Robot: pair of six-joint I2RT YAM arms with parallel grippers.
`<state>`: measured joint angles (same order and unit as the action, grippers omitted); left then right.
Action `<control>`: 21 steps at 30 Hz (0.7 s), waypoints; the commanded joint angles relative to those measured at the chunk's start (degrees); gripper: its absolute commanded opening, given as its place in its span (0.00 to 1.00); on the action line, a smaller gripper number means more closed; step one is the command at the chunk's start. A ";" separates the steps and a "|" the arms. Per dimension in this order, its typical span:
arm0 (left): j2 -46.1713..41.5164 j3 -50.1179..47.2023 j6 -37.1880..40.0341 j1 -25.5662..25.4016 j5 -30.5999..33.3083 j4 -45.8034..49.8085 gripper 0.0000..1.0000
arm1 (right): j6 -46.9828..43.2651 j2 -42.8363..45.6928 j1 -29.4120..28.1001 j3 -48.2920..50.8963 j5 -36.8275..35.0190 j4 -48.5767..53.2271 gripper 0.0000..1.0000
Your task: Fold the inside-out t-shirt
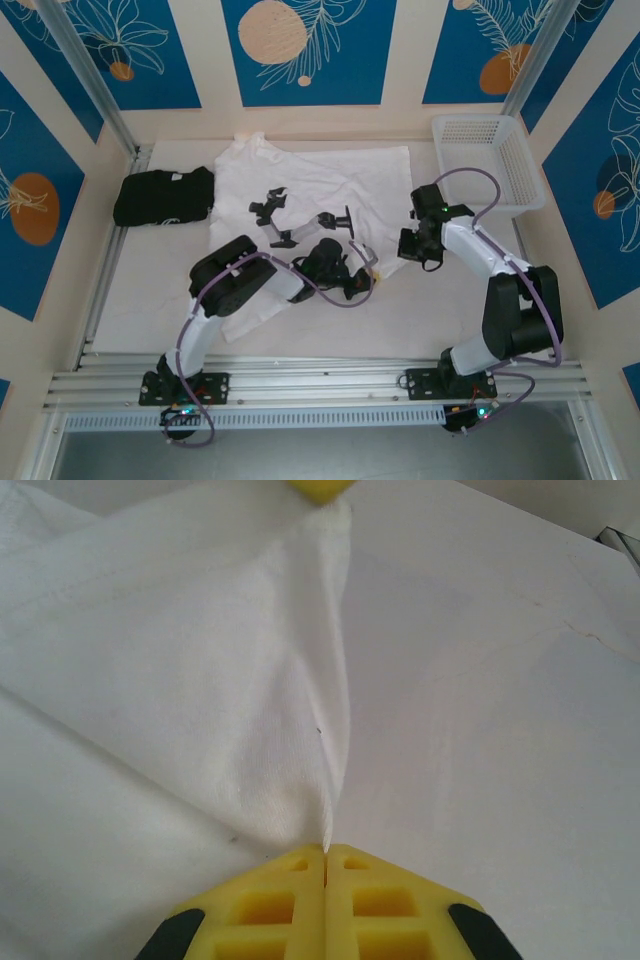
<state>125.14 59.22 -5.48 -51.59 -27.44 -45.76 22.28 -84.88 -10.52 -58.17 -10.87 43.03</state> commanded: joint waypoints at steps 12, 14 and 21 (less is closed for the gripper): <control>1.86 1.60 -1.11 -1.66 -1.76 1.20 0.00 | -0.17 11.59 4.29 5.39 10.76 -5.61 0.04; 1.86 1.59 -1.15 -1.70 -1.69 1.11 0.00 | -0.15 12.91 4.20 6.11 10.01 -6.17 0.04; 1.96 1.67 -1.58 -1.76 -1.93 0.88 0.00 | -1.88 13.10 0.62 7.22 5.62 -6.66 0.05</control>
<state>125.78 60.40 -6.13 -52.42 -27.46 -45.78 22.04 -72.79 -8.25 -52.10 -3.73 37.91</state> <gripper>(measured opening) 0.039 0.056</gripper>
